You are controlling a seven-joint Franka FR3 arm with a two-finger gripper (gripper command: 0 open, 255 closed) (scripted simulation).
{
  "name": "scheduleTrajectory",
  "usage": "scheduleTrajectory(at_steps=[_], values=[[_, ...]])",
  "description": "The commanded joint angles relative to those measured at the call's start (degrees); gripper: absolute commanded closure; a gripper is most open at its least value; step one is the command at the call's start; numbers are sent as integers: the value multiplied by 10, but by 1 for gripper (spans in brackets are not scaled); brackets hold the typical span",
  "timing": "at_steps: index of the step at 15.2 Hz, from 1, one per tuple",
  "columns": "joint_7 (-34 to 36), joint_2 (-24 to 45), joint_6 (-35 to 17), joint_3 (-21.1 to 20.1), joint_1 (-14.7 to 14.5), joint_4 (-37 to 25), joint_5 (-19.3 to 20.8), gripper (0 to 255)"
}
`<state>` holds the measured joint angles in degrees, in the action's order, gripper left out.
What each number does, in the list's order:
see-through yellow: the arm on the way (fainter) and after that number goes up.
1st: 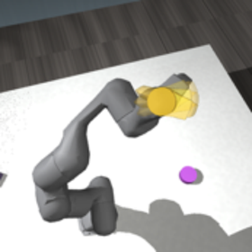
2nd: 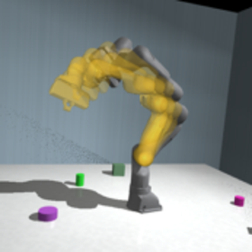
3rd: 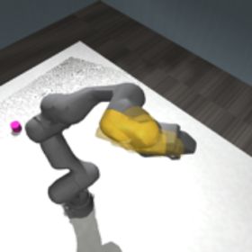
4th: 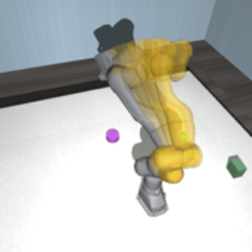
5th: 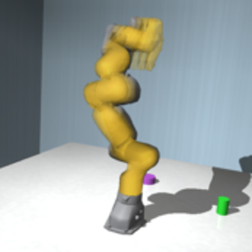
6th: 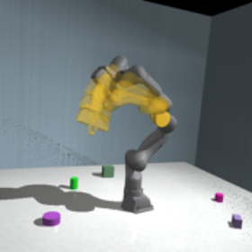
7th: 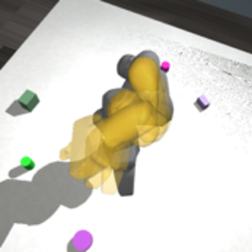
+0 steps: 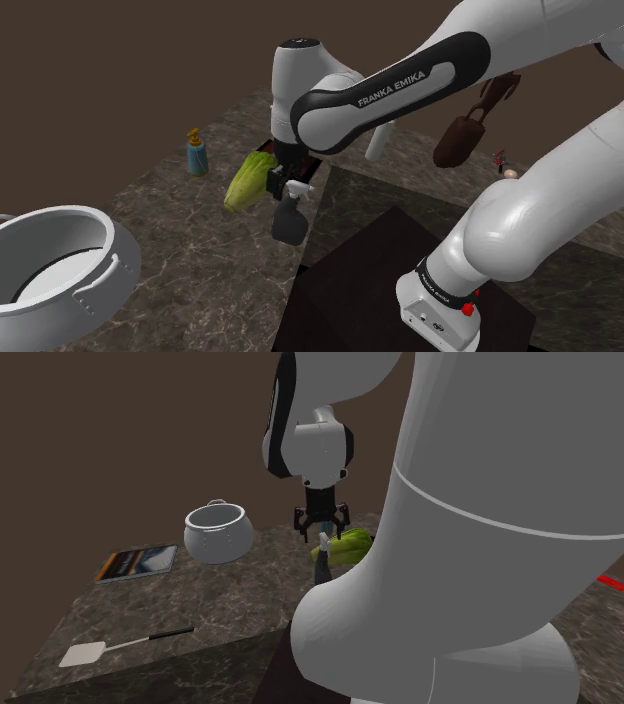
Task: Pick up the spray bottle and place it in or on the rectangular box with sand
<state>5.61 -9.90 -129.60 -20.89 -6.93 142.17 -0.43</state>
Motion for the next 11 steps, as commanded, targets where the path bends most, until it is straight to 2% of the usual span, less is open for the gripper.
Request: scheduleTrajectory(at_steps=[1,4,5,11], values=[[0,0,-1,0,0,0,0,0],[0,0,-1,0,0,0,0,0],[0,0,-1,0,0,0,0,255],[0,0,-1,0,0,0,0,255]])
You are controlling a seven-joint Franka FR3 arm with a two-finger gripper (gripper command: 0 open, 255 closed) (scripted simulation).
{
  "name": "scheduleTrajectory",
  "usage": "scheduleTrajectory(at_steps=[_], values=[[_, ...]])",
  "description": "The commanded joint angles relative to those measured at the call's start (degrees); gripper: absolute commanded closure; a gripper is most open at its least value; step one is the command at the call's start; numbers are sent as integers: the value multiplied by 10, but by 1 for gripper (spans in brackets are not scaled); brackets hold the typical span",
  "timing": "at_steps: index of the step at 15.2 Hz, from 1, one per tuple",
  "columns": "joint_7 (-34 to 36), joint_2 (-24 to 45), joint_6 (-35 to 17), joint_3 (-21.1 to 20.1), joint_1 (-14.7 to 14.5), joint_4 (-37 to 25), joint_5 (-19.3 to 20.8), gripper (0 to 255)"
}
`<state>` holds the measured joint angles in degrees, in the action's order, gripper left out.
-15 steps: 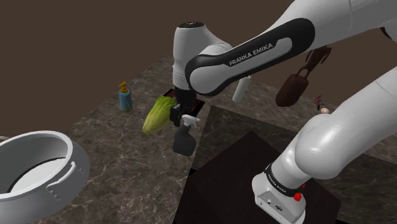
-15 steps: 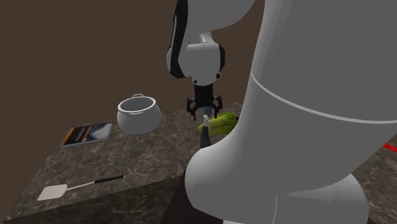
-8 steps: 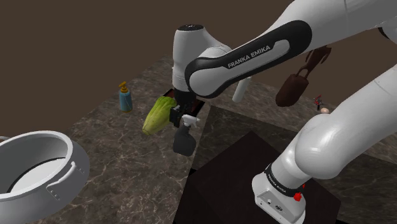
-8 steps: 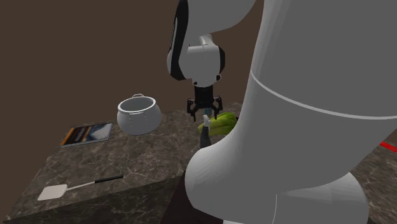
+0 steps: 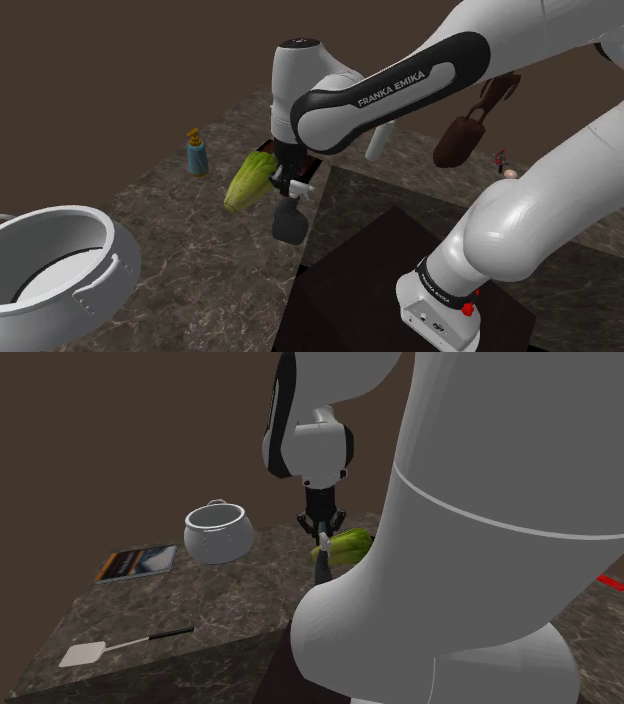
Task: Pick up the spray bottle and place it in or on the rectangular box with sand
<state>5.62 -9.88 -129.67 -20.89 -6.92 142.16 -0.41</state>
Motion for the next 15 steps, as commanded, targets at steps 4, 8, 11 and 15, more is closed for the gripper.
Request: scheduleTrajectory(at_steps=[4,8,11,15], values=[[-2,-5,8,1,-1,-3,-2,255],[-9,-26,42,4,-2,-17,-10,255],[-14,-39,67,7,-3,-30,-14,255],[-19,-55,101,10,-4,-48,-18,255]])
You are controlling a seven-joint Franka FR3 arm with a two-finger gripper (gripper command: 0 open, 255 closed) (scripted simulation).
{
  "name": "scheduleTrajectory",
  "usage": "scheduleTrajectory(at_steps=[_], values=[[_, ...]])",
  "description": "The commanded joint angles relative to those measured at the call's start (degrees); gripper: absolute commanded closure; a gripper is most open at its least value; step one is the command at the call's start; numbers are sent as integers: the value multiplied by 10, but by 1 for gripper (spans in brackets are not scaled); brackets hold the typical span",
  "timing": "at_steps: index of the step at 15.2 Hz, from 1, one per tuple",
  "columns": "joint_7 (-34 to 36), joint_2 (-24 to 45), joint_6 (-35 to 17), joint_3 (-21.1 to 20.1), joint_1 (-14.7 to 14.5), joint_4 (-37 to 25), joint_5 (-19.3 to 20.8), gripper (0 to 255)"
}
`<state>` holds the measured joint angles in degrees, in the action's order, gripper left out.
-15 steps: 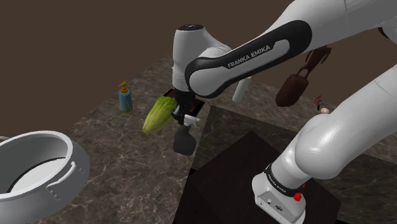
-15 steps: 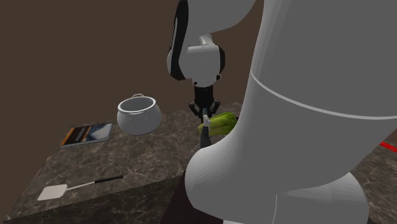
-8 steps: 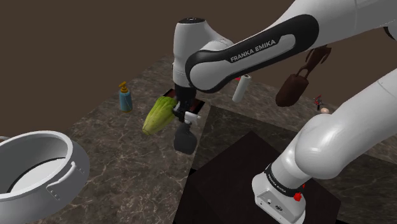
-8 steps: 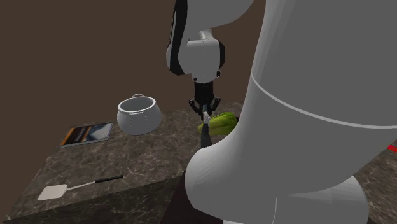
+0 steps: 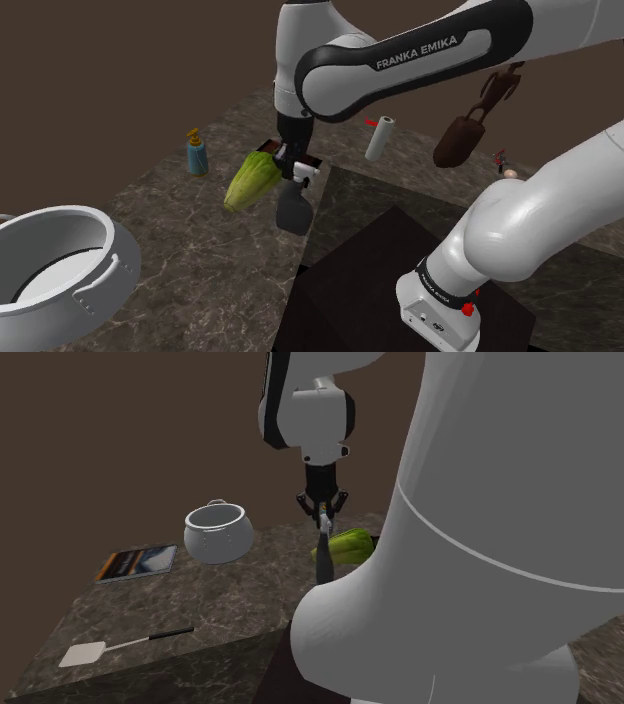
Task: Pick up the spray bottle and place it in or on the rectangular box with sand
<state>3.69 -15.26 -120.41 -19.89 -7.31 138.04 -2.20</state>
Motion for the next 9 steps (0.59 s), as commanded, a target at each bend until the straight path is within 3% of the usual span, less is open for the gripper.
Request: scheduleTrajectory(at_steps=[1,9], values=[[-1,-5,16,1,0,-11,-1,255],[-9,-29,81,8,-1,-53,-6,255]])
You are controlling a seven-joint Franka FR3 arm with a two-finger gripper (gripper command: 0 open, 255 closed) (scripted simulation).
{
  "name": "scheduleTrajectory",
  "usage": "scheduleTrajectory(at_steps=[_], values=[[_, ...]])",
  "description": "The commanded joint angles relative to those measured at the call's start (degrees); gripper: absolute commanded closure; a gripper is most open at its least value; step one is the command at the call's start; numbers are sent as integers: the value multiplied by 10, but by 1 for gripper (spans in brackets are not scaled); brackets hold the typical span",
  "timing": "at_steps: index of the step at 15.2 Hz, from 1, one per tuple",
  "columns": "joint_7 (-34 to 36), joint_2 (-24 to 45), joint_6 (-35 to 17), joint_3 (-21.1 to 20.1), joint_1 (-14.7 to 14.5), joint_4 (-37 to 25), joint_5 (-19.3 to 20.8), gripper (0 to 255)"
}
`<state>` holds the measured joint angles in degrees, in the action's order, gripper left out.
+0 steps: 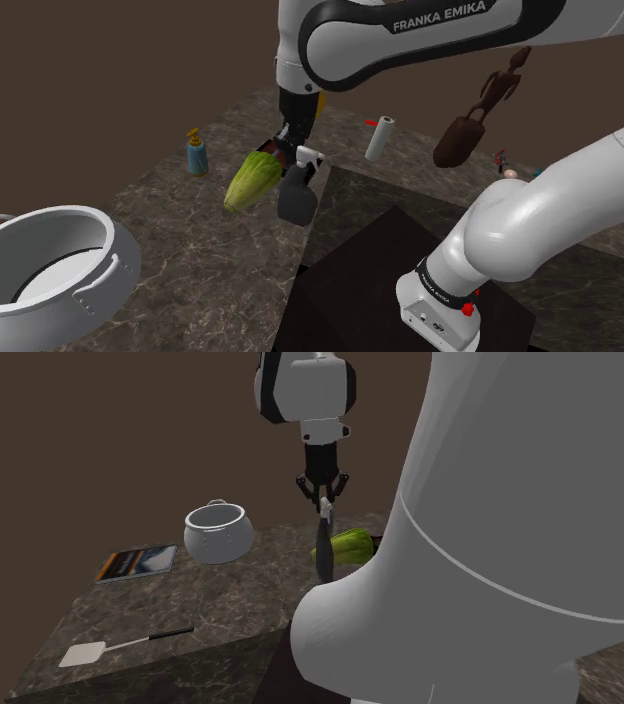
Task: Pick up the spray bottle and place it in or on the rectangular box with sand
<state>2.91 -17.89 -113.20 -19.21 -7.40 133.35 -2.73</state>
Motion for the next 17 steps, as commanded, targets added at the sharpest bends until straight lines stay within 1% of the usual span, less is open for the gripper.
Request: scheduleTrajectory(at_steps=[1,2,9,17], values=[[-2,-5,17,2,0,-12,-1,255],[-2,-7,24,2,0,-18,-1,255],[-68,68,50,47,42,-117,37,255],[-135,176,95,87,81,-271,68,255]])
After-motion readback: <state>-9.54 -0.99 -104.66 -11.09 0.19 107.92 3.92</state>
